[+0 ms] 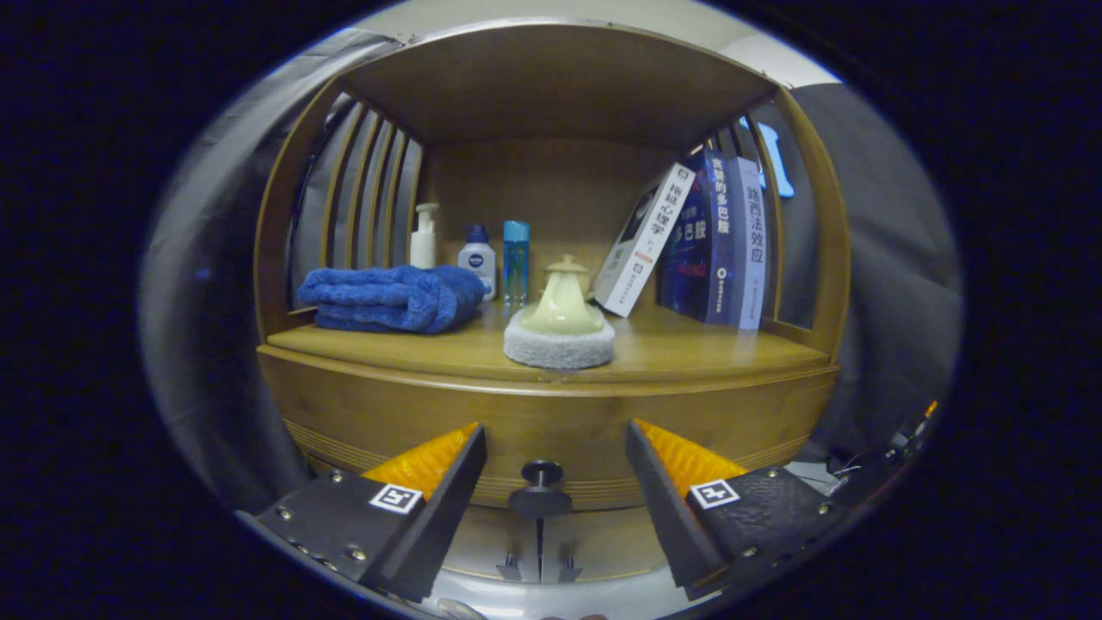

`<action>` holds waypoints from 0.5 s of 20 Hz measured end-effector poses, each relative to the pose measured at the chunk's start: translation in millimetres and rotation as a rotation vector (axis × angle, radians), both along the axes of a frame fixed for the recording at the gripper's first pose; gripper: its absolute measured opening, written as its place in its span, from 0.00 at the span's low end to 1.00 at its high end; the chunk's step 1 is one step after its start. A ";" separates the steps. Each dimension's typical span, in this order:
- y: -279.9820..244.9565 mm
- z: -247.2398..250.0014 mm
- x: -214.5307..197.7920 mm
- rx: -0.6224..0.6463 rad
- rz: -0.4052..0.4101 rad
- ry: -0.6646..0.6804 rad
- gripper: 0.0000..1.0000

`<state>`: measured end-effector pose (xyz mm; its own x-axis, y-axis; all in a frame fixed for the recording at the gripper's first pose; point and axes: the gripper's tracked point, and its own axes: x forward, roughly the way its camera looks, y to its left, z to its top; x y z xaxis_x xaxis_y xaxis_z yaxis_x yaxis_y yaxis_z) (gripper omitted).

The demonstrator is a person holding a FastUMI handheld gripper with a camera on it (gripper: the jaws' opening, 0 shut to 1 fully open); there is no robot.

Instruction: Pull open the drawer, take out the items inside it, and place them on the countertop above the cabinet.

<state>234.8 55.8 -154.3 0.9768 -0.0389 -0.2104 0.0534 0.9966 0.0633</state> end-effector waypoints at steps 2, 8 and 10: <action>-6.9 16.7 -18.6 -0.006 0.001 -0.040 0.98; -28.7 65.7 -97.5 -0.002 -0.014 -0.130 0.97; -46.1 85.5 -122.5 0.022 -0.040 -0.164 0.97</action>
<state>112.3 9.6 -68.8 0.9959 -0.0756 -0.0491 0.0801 0.9921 0.0965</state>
